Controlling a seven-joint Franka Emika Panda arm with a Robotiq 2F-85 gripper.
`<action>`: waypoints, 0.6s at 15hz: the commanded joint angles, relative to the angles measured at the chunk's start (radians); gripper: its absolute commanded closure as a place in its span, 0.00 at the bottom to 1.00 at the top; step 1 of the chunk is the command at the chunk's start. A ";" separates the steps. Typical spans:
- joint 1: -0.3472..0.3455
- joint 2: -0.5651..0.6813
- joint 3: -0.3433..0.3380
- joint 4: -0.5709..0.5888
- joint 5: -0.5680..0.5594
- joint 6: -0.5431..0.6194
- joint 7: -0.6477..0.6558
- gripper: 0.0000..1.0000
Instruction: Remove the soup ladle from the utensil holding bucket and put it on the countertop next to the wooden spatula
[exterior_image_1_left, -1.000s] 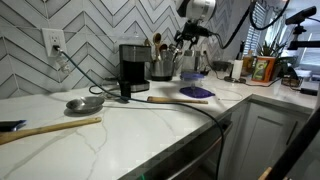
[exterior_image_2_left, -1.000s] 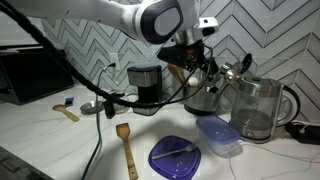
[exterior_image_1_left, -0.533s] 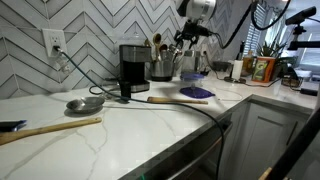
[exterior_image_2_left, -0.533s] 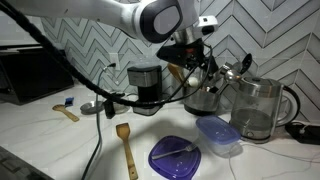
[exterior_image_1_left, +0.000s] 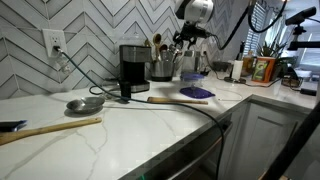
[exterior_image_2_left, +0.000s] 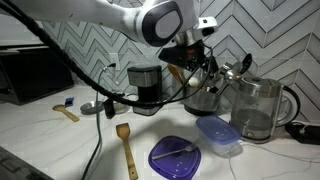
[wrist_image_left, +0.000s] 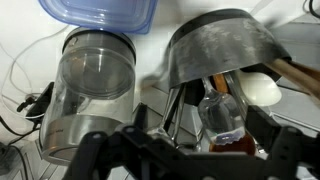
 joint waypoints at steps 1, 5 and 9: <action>-0.036 0.082 0.039 0.072 0.021 0.055 -0.020 0.00; -0.058 0.172 0.063 0.158 0.025 0.098 -0.009 0.00; -0.079 0.263 0.070 0.257 0.017 0.115 0.010 0.00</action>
